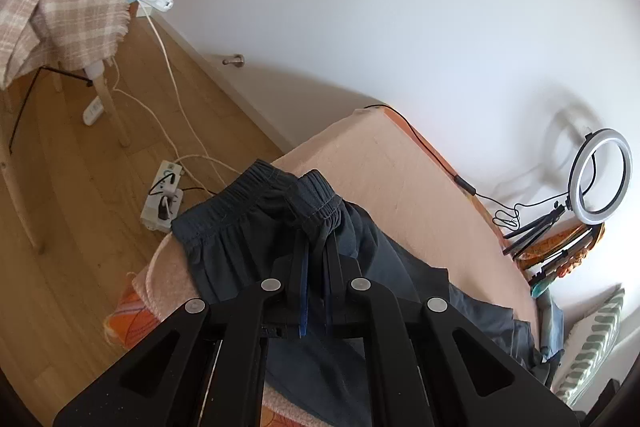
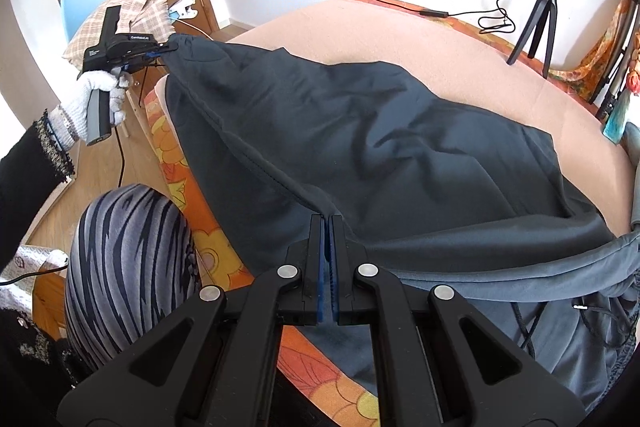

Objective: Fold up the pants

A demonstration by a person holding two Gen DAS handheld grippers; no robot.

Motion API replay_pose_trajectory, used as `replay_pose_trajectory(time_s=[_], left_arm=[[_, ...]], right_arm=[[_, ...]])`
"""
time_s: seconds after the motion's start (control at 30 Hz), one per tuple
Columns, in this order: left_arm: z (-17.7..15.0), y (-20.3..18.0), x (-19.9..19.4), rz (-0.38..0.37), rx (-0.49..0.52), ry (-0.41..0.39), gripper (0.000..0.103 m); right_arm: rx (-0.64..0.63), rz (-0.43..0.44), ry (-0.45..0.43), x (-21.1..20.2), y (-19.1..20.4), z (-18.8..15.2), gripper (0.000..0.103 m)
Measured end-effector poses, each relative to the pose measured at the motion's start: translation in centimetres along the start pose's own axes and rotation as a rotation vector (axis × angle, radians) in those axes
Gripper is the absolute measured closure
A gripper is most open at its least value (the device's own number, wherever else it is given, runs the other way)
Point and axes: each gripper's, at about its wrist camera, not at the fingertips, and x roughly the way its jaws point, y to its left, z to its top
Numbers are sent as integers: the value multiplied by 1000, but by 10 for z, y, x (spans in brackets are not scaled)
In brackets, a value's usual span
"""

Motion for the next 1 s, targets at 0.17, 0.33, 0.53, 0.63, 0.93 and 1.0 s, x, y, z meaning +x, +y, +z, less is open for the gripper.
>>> replay_pose_trajectory(time_s=[0.17,0.33,0.53,0.63,0.93,1.0], left_arm=[[17,-13,7,-58,-4,3,99],[41,-37,3,-117,38,-32,99],[43,-32,-2,-140,23,-74,99],[28,-5,5,-90,-13,-44,99],[-11,59,12,18,-105,38,99],[-14,62,10,32,-103,43,99]], right_arm=[[-1,-17,-39,0,7,12,100],[-25,-43,-69,-9,11,21,100],[-41,-58,-55,-9,14,18,100],[-54,-57,-38,-5,16,14,100],[-81,-21,6,5,24,11,100],[-85,-12,14,6,27,9,100]])
